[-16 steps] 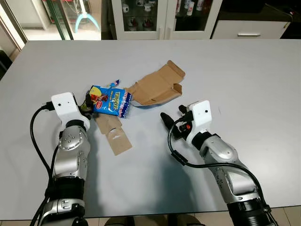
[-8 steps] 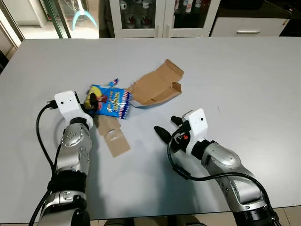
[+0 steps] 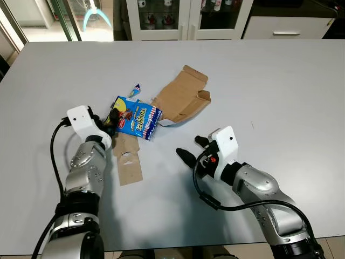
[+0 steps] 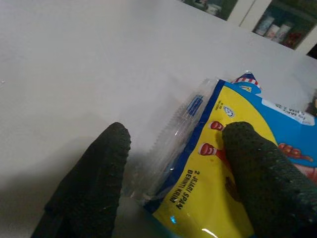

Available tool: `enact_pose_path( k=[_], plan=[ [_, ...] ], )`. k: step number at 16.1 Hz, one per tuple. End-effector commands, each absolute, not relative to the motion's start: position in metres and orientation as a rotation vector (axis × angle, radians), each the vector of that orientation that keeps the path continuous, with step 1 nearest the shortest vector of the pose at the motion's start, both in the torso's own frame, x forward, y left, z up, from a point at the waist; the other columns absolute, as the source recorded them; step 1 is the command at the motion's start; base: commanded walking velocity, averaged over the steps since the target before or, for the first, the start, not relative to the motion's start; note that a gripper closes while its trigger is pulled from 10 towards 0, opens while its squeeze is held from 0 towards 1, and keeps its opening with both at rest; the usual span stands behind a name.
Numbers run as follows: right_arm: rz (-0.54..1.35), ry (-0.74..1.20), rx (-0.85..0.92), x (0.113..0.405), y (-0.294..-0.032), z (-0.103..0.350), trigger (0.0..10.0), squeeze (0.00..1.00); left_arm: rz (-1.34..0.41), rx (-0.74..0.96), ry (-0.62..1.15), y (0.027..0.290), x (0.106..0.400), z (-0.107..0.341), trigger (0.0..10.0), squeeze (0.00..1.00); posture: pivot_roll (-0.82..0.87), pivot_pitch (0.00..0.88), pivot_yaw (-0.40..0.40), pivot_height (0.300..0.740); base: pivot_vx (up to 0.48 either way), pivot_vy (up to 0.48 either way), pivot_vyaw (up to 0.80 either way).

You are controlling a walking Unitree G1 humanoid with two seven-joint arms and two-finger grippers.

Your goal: Picking trash to rubbish bin

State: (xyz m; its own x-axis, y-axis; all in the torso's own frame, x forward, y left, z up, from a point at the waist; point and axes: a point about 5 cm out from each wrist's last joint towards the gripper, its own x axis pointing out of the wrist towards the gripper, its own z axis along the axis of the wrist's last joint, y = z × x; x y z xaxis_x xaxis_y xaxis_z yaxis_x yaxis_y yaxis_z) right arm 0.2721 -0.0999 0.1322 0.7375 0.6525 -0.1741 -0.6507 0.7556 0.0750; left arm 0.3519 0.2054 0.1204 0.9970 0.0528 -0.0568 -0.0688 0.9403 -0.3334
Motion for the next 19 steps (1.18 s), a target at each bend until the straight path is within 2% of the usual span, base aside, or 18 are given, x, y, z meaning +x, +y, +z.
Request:
enact_pose_path(
  k=[1,15,19],
  plan=[
    [0.740,0.194,0.015,0.268,-0.098,0.134,10.0,0.00,0.052,-0.372,0.138,0.202,0.345,0.099,0.0,0.00,-0.19,0.197,0.020,0.740,0.000,0.000,0.00],
    [0.731,0.195,0.012,0.269,-0.098,0.133,10.0,0.00,0.073,-0.415,0.081,0.211,0.343,0.106,0.0,0.00,-0.19,0.195,0.020,0.740,0.000,0.000,0.00],
    [0.728,0.197,0.011,0.269,-0.099,0.132,10.0,0.00,0.078,-0.420,0.008,0.211,0.339,0.115,0.0,0.00,-0.18,0.190,0.022,0.740,0.000,0.000,0.00]
  ],
)
